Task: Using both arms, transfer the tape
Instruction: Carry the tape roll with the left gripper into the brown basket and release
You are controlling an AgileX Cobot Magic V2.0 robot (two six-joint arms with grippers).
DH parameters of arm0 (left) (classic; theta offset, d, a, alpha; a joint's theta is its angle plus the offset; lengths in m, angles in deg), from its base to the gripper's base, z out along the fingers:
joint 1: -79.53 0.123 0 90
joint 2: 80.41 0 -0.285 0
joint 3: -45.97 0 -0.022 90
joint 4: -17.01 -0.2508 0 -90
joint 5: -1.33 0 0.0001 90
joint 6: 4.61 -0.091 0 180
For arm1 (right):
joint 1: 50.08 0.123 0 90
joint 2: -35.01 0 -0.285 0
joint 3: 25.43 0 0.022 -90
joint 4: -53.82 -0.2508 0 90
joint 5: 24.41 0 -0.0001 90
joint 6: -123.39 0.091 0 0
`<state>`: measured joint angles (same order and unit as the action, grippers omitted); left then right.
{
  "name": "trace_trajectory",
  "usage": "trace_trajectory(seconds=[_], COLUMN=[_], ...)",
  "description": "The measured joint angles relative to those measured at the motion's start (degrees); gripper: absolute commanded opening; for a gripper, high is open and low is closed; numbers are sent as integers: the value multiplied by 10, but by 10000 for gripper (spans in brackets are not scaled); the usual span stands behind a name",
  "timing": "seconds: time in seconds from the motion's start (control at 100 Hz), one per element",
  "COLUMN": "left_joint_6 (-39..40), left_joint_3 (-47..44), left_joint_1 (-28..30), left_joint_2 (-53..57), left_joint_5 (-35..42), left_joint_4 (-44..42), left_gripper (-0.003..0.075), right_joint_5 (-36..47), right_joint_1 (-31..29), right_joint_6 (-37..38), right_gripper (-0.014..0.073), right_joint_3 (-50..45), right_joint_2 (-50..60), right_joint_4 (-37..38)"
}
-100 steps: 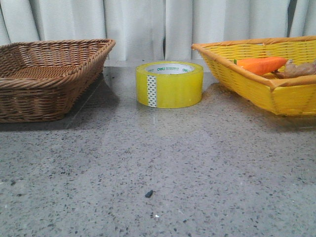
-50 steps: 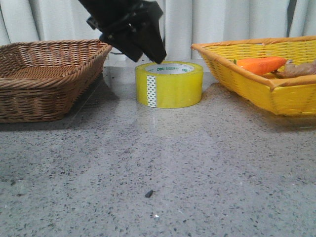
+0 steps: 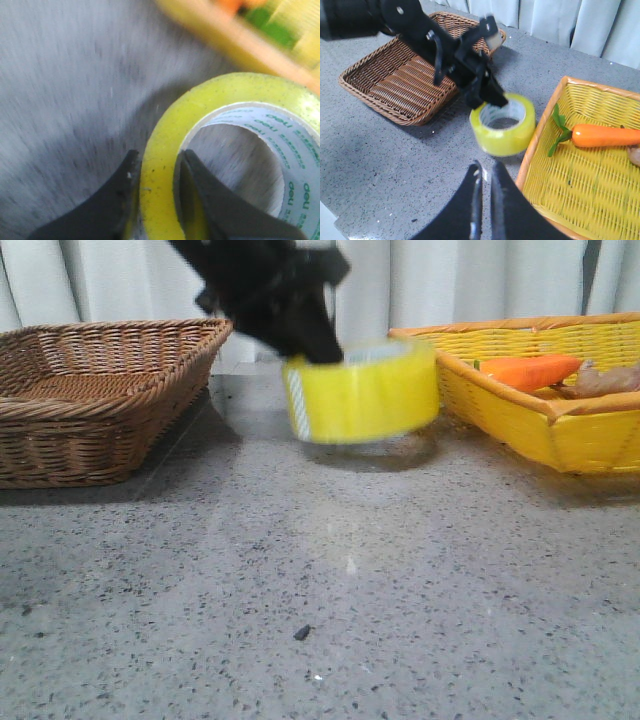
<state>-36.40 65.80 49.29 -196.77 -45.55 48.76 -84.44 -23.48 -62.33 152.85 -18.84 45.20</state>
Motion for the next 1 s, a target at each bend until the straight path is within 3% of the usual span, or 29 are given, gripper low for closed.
trace_trajectory(seconds=[0.23, 0.42, 0.54, 0.71, 0.78, 0.9, 0.95, 1.0], left_joint_6=[10, 60, 69, 71, 74, 78, 84, 88], left_joint_3=[66, 69, 38, -27, -47, -59, -59, -59], left_joint_1=[34, 143, 212, 267, 272, 274, 274, 274], left_joint_2=[127, 177, 172, 167, 166, 166, 166, 166], left_joint_5=[1, -83, -143, -158, -155, -152, -148, -148], left_joint_4=[-39, -141, -169, -177, -177, -157, -140, -123], left_gripper=[-21, -21, -21, -4, 97, 376, 434, 433], right_joint_5=[25, 37, 41, 42, 42, 45, 45, 45], right_joint_1=[0, 0, 0, 0, 0, 0, 0, 0], right_joint_6=[0, -1, -1, -1, -1, -1, -1, -1], right_gripper=[-56, -56, -56, -56, -56, -56, -56, -56], right_joint_3=[0, -10, -27, -51, -53, -54, -54, -54], right_joint_2=[0, 0, 0, 0, 0, 0, 0, 0], right_joint_4=[0, 0, 0, -2, -4, -6, -7, -8])
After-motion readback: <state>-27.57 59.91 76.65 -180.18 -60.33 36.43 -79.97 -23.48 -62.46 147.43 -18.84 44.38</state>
